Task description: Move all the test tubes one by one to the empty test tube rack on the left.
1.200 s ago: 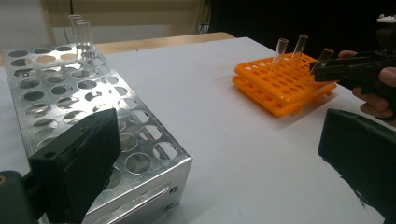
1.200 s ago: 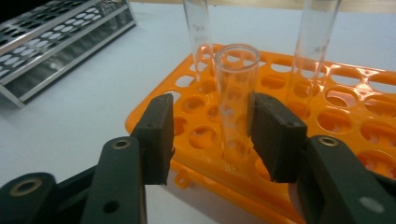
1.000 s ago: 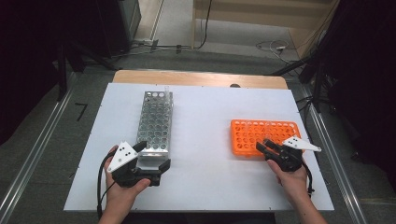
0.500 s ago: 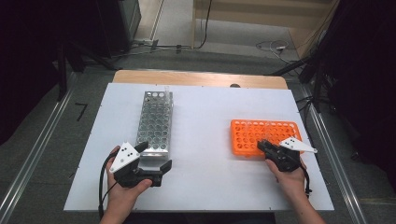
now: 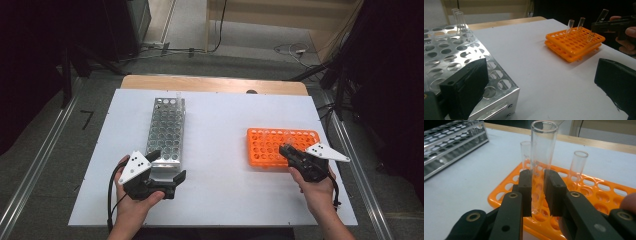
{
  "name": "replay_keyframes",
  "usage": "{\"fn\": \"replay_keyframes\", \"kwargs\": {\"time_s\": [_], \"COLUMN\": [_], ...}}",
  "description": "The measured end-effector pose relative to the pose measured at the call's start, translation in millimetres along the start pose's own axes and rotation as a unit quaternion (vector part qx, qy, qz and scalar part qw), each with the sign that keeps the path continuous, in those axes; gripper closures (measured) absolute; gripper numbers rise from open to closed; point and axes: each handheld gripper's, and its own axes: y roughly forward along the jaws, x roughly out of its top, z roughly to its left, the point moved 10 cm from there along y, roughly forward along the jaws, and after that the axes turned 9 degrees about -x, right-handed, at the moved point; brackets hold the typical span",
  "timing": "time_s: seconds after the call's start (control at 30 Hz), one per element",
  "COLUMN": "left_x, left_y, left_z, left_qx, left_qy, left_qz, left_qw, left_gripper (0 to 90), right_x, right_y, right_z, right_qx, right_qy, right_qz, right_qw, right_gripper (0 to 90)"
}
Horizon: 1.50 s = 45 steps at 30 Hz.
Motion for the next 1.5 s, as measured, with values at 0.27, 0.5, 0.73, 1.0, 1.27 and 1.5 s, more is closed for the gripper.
{"fn": "replay_keyframes", "kwargs": {"time_s": [0.27, 0.5, 0.73, 1.0, 1.27, 1.5], "left_x": [7.1, 19.1, 31.4, 36.3, 28.1, 24.9], "left_y": [17.4, 32.7, 50.7, 62.1, 62.4, 63.4], "left_z": [-11.9, -19.2, -28.1, -30.8, -34.9, -39.5], "left_qx": [-0.020, -0.035, -0.048, -0.057, -0.075, -0.084], "left_qy": [0.014, 0.014, 0.022, 0.022, 0.016, 0.014], "left_qz": [0.011, 0.008, 0.004, 0.004, 0.008, 0.011], "left_qw": [0.9996, 0.9993, 0.9986, 0.9981, 0.9970, 0.9963], "left_gripper": [0.0, 0.0, 0.0, 0.0, 3.0, 10.6], "right_x": [16.0, 26.3, 32.1, 31.5, 15.6, 4.2], "right_y": [-6.0, -2.5, 4.4, 8.8, 11.9, 9.1], "right_z": [29.3, 56.9, 77.7, 99.7, 122.1, 138.6], "right_qx": [0.035, 0.065, 0.087, 0.110, 0.136, 0.153], "right_qy": [-0.018, -0.029, -0.028, -0.041, -0.060, -0.081], "right_qz": [-0.010, -0.014, -0.018, -0.017, 0.003, 0.014], "right_qw": [0.9992, 0.9974, 0.9957, 0.9930, 0.9889, 0.9848], "right_gripper": [73.7, 73.6, 73.7, 73.7, 73.7, 73.7]}}
